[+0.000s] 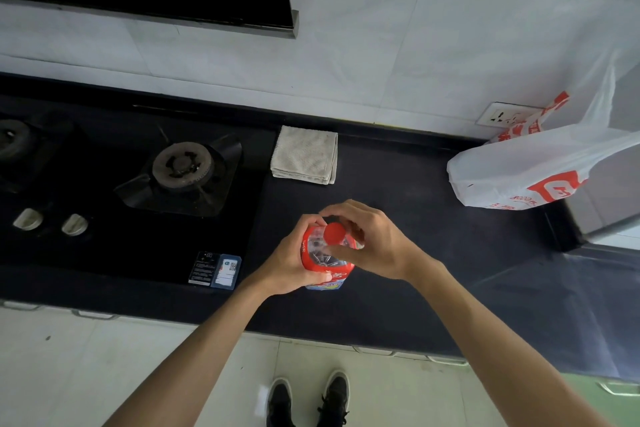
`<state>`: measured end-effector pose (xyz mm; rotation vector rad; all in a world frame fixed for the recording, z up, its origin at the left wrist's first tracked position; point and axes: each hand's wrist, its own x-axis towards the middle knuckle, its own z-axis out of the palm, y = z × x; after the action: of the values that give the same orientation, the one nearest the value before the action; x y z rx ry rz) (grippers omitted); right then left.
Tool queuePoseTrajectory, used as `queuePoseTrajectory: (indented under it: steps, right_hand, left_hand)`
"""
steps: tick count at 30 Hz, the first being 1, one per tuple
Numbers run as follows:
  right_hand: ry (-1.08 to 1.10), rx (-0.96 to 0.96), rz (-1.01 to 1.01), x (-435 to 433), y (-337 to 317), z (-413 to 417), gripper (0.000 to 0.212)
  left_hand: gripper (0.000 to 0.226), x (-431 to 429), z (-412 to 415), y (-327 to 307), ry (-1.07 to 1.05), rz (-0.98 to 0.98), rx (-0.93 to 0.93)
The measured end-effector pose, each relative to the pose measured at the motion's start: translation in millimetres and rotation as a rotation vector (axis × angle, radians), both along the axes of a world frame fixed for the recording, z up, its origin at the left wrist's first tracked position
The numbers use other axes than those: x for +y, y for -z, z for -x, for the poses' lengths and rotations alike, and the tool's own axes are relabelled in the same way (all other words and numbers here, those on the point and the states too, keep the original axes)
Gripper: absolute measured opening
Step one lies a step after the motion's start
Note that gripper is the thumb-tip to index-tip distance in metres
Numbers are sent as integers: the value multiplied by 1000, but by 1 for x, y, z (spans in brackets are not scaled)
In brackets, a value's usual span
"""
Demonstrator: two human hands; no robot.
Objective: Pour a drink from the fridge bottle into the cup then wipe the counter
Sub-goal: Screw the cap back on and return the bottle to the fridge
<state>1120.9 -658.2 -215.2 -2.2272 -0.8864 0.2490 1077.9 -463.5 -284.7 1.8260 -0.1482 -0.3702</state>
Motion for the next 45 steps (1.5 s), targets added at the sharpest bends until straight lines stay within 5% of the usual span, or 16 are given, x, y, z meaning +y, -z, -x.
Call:
queuePoseTrajectory:
  steps: [5, 15, 23, 37, 45]
  right_hand:
    - [-65, -36, 46, -6, -1, -6, 37]
    - [254, -32, -37, 13, 18, 6, 39]
    - [-25, 35, 0, -1, 5, -3, 38]
    - [269, -25, -163, 17, 25, 20, 29]
    - [306, -49, -138, 8, 36, 23, 45]
  left_hand:
    - [85, 1, 0, 1, 2, -1, 5]
    - [82, 0, 0, -1, 3, -5, -1]
    - [87, 1, -1, 1, 13, 1, 16]
    - [83, -1, 1, 1, -12, -29, -25]
    - [83, 0, 0, 1, 16, -3, 4]
